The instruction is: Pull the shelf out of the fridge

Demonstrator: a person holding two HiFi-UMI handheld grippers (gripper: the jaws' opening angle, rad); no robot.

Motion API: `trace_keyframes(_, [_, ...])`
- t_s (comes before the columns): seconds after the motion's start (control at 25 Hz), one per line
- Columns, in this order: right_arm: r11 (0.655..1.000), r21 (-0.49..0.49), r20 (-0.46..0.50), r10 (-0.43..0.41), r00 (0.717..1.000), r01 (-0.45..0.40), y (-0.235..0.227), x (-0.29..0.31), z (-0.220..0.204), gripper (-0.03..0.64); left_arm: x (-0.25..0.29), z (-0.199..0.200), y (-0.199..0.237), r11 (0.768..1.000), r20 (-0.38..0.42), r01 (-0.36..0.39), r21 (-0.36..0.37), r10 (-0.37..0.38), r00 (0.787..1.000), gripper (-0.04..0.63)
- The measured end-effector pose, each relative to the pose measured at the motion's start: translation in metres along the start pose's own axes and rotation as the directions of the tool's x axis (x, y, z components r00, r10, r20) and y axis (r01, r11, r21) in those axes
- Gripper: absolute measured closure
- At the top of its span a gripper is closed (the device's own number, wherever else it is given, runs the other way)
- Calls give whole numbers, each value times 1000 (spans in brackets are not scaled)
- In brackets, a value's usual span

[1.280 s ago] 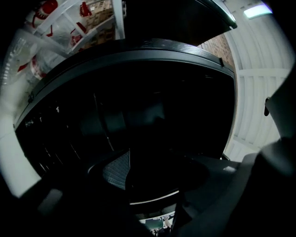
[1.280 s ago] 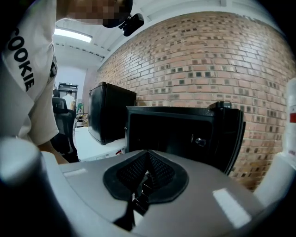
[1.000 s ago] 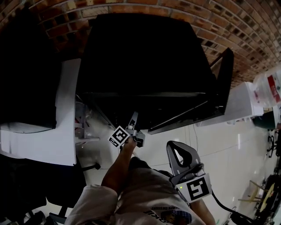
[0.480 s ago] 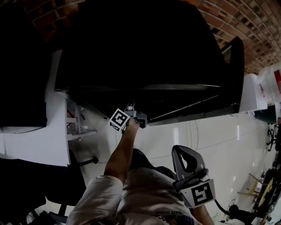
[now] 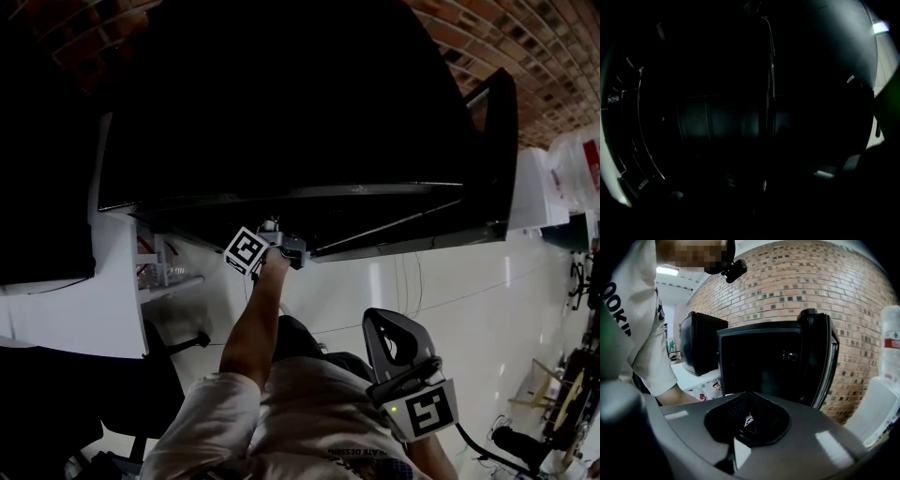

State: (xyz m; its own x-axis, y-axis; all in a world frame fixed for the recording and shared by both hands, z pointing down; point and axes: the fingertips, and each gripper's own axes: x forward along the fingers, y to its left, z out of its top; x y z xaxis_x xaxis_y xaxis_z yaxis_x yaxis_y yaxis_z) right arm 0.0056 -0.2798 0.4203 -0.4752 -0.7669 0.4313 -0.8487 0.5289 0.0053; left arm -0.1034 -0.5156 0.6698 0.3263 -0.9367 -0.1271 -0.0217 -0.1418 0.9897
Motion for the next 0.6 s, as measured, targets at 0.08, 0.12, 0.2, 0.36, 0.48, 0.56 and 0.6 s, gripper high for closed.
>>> trace_keyframes(0.08, [1000,1,-2,9,1000,-9,3,1,0,612,-1,1,1,1000,8,-13,-9,13,1000,584])
trace_keyframes(0.12, [1000,3,-4,14,1000,-14,4,1,-1,612,-3,2,1,1000,11,-18,-10,18,1000,585])
trace_keyframes(0.2, [1000,7,-12,23,1000,-23,7,0,-4,612,-7,2,0,1000,12,-22,-8,22,1000,586])
trace_keyframes(0.36, [1000,13,-30,27,999,-27,10,-1,-9,612,-10,0,-5,1000,14,-16,-15,16,1000,586])
trace_keyframes(0.48, [999,14,-29,32,999,-31,12,-1,-9,612,-13,-1,-12,1000,13,8,-29,-8,1000,581])
trace_keyframes(0.56, [999,13,-29,35,999,-35,12,-2,-10,612,-18,-3,-12,999,13,4,-42,-3,1000,580])
trace_keyframes(0.6, [999,12,-26,38,999,-37,13,-3,-10,612,-21,-4,-14,999,11,2,-44,-1,1000,580])
